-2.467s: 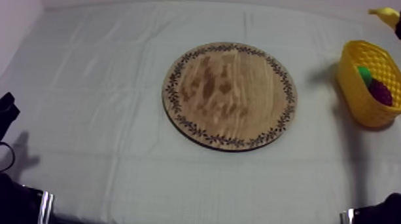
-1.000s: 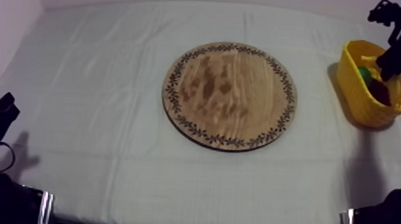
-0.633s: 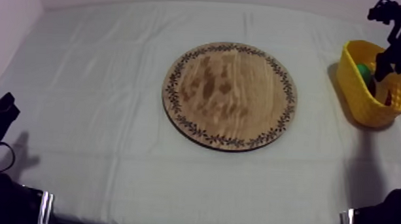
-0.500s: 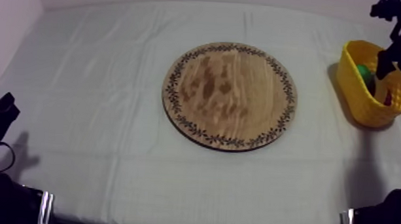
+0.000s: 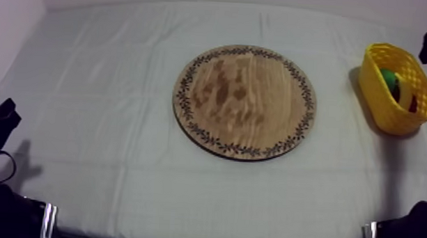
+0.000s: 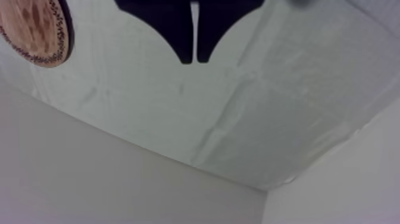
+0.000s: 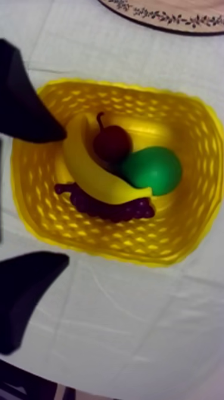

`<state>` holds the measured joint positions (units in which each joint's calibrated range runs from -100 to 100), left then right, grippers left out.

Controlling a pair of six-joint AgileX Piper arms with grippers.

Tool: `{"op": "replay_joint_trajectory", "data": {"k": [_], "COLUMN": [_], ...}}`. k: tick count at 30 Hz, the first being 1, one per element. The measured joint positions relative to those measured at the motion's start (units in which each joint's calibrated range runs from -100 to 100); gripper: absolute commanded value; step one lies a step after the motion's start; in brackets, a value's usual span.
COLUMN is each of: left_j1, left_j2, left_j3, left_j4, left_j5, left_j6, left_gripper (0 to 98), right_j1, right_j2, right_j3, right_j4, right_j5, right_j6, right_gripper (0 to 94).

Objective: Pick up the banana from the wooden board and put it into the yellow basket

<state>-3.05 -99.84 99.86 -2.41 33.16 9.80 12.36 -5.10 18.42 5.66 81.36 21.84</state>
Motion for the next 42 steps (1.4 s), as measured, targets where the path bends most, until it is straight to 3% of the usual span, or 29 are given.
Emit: {"op": "replay_joint_trajectory", "data": {"k": [8,14,20,25,34,42], "left_j1": [0.00,0.00,0.00,0.00,0.00,0.00], "left_j2": [0.00,0.00,0.00,0.00,0.00,0.00], "left_j3": [0.00,0.00,0.00,0.00,0.00,0.00], "left_j4": [0.00,0.00,0.00,0.00,0.00,0.00], "left_j5": [0.00,0.00,0.00,0.00,0.00,0.00], "left_j6": [0.00,0.00,0.00,0.00,0.00,0.00], "left_gripper": [0.1,0.1,0.1,0.1,0.1,0.1], "right_j1": [-1.45,-4.37,-5.62,-5.28,-3.58,-3.28], "right_j2": [-11.53,-20.70,-28.74,-35.03,-44.26,-52.93], "right_j3": [9.70,19.04,29.26,38.18,48.61,56.17], "right_j4": [-0.66,1.52,4.14,4.16,-2.25,-11.26], "right_j5": [-6.85,-12.91,-18.84,-23.57,-31.60,-35.88], "right_j6": [-1.85,-5.66,-9.23,-10.18,-11.65,-9.75], "right_gripper": [21.7,5.9,1.4,0.6,0.4,0.4]}}
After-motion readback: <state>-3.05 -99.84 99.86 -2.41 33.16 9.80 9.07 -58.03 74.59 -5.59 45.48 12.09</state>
